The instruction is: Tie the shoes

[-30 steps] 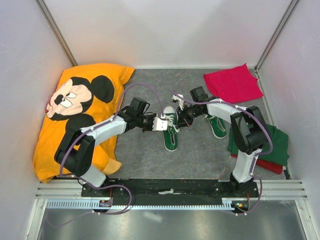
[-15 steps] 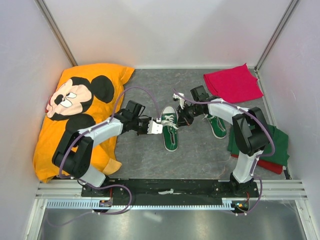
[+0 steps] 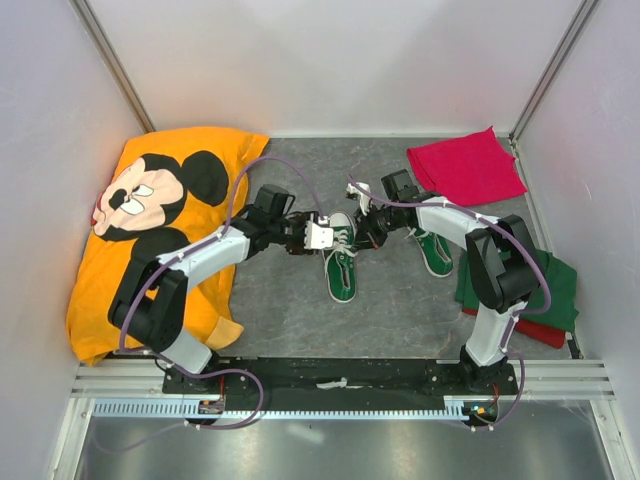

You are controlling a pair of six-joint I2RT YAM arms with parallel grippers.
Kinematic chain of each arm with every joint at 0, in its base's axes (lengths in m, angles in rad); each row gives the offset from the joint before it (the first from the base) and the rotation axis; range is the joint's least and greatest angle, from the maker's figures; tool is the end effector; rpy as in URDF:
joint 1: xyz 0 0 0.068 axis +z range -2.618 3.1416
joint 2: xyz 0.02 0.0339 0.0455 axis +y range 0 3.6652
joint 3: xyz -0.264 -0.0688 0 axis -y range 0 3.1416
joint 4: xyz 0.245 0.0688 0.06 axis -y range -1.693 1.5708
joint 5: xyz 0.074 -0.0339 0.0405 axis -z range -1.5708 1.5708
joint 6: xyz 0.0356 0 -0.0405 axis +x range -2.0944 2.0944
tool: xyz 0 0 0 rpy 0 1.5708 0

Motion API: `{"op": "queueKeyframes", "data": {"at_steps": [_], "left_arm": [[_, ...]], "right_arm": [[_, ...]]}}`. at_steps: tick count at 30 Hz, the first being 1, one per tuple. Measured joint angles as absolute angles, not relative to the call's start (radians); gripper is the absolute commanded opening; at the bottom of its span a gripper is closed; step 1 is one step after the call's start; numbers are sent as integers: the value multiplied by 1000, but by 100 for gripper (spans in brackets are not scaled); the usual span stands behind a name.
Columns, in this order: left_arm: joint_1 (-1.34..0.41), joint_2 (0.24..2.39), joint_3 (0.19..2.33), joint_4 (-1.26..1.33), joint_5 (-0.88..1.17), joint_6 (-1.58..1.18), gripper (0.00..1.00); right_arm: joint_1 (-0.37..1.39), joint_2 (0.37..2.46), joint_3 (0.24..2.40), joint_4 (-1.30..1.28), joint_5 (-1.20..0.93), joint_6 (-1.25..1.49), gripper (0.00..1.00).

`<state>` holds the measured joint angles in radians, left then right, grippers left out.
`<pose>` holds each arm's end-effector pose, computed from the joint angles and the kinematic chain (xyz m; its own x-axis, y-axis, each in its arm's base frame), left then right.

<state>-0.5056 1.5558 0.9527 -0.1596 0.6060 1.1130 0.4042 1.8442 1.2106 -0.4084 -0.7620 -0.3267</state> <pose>0.2758 -0.1759 0.2166 0.4131 0.6140 -0.6725 0.8774 -0.0705 0.4746 0.3347 0.1699 0.1849 -0.5578 -0.4911 -0.6691 -0.8275 0.3913 0.4026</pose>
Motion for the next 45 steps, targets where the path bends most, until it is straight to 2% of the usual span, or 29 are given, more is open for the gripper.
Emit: {"op": "queueKeyframes", "data": {"at_steps": [7, 8, 9, 10, 12, 13, 15, 27, 32, 34, 36, 37, 40, 45], "left_arm": [[-572, 1629, 979, -141, 620, 1112, 59], [-578, 1645, 985, -141, 619, 1112, 57], [-585, 1661, 992, -139, 619, 1112, 52], [-587, 1671, 996, -139, 618, 1112, 38], [-592, 1691, 1008, -139, 612, 1111, 24], [-593, 1697, 1013, -137, 606, 1110, 10], [-593, 1702, 1018, -137, 599, 1108, 2], [-591, 1694, 996, -179, 576, 1153, 2], [-590, 1686, 991, -190, 569, 1156, 22], [-590, 1683, 991, -192, 563, 1158, 24], [-590, 1680, 989, -193, 557, 1158, 23], [-590, 1680, 988, -193, 556, 1158, 14], [-589, 1680, 988, -193, 551, 1158, 2], [-588, 1680, 988, -197, 550, 1158, 2]], "right_arm": [[404, 1833, 1210, -395, -757, -300, 0], [404, 1831, 1210, -395, -756, -299, 0], [404, 1828, 1210, -393, -755, -297, 0], [404, 1827, 1210, -392, -754, -294, 0], [404, 1824, 1210, -388, -752, -291, 0], [404, 1823, 1210, -388, -751, -291, 0], [404, 1820, 1206, -385, -745, -291, 0], [390, 1767, 1158, -373, -648, -291, 0], [384, 1746, 1132, -375, -629, -295, 0], [381, 1742, 1127, -375, -628, -297, 0], [378, 1740, 1126, -374, -629, -299, 0], [377, 1740, 1126, -374, -630, -299, 0], [376, 1740, 1126, -374, -631, -299, 0], [375, 1740, 1126, -374, -630, -299, 0]]}}
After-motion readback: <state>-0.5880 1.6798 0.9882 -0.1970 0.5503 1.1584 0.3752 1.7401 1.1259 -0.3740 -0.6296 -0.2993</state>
